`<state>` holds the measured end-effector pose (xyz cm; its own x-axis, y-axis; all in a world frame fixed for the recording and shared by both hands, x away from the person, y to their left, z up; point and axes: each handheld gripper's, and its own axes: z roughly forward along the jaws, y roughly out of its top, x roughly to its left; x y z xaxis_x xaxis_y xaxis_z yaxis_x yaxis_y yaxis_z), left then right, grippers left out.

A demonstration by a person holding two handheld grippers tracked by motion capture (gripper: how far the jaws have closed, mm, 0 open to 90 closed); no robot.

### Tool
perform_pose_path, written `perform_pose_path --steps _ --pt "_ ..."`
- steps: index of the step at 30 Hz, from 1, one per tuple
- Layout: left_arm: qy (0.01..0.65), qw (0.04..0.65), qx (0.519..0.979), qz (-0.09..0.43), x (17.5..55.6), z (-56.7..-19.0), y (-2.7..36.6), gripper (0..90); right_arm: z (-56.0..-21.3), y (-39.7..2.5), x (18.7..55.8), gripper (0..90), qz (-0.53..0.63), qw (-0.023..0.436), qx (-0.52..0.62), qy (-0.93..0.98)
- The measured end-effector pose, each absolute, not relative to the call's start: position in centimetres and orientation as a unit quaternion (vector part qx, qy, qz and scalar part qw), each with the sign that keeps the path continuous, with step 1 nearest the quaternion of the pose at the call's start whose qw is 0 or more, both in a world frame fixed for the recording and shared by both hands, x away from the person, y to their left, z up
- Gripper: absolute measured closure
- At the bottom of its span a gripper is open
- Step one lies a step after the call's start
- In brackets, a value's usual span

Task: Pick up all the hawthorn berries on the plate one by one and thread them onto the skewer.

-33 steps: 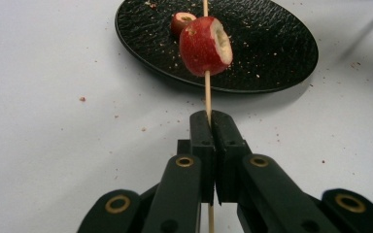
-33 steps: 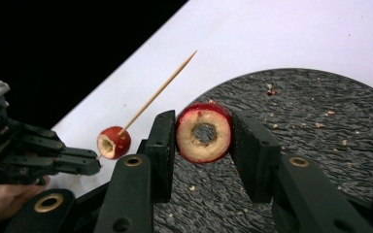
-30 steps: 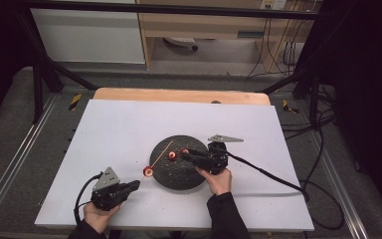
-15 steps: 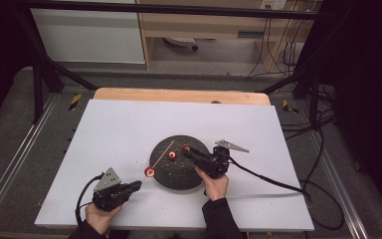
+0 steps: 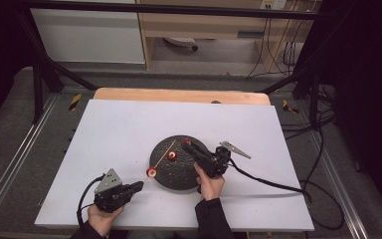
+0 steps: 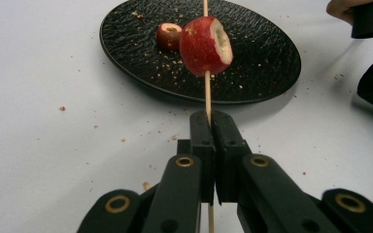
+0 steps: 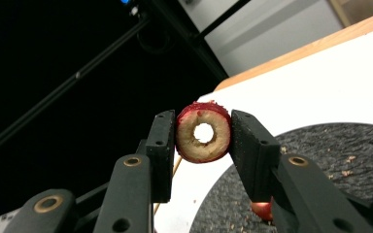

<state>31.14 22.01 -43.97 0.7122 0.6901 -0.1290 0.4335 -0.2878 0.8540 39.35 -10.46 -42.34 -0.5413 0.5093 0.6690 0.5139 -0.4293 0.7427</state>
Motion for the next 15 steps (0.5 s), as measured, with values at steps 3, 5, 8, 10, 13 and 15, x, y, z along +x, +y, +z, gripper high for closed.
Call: perform_pose_path --steps 3,5,8,10,13,15 --pt "0.353 0.480 0.792 0.134 31.06 -44.00 21.83 87.7 -42.54 -10.33 39.45 63.0 -0.704 0.003 -0.481 -0.522" --pt "0.351 0.479 0.793 0.134 31.02 -44.04 21.71 87.7 -42.71 -10.28 39.49 63.0 -0.706 0.001 -0.483 -0.517" --pt "0.350 0.480 0.793 0.133 30.93 -44.06 21.54 87.7 -42.86 -10.14 39.50 63.0 -0.713 0.000 -0.485 -0.507" --pt "0.348 0.482 0.793 0.134 30.85 -44.07 21.43 87.7 -42.88 -10.11 39.56 63.0 -0.717 -0.003 -0.487 -0.499" --pt "0.346 0.483 0.793 0.134 30.77 -44.11 21.25 87.7 -42.80 -10.11 39.59 63.1 -0.724 -0.002 -0.490 -0.486" --pt "0.345 0.484 0.793 0.134 30.71 -44.14 21.11 87.7 -42.76 -10.15 39.72 63.1 -0.727 -0.003 -0.490 -0.481"
